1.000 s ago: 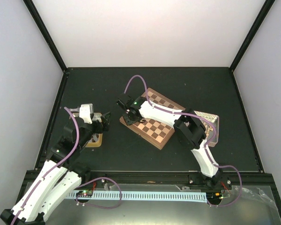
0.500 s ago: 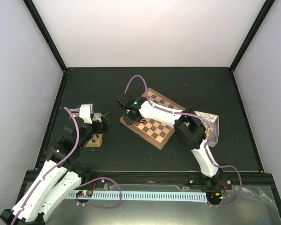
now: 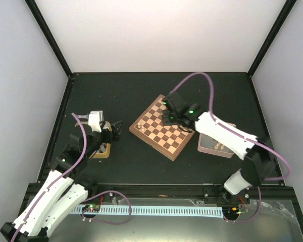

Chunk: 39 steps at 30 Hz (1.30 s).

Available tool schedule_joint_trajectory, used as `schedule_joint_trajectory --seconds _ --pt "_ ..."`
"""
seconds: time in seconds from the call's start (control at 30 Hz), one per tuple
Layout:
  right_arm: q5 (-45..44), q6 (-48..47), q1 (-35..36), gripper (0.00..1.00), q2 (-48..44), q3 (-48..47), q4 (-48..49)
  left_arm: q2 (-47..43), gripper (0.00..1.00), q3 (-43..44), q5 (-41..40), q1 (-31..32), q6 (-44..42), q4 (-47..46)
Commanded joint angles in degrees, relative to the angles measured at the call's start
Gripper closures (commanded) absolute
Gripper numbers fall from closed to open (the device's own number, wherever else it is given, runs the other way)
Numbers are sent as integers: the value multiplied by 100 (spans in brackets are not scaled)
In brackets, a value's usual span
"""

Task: Set up the chess pieces on the board
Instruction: Pick up the chess piece from the storage box.

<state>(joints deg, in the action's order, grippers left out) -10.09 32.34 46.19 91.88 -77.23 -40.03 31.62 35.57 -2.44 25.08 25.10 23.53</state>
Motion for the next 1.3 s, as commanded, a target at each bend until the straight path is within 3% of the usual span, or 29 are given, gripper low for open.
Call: schedule_joint_trajectory --seconds 0.0,0.2,0.4,0.77,0.87,1.27 --pt "-464 393 -931 60 -889 938 -267 284 1 213 605 -47 257 -374" --pt "-384 59 -2549 56 -1685 1790 -581 682 1 205 1073 -47 544 -750" --pt "-409 31 -3423 57 -1675 2688 -468 847 1 85 1341 -47 511 -1115" --pt "-394 545 -3578 69 -1776 3685 27 1152 2 -16 1812 -52 553 -1513" --pt "-450 568 -3578 75 -1764 3730 212 1279 3 37 1842 -45 700 -1606" --pt "-902 517 -3579 79 -1300 3480 375 1827 3 258 1851 -52 737 -1754"
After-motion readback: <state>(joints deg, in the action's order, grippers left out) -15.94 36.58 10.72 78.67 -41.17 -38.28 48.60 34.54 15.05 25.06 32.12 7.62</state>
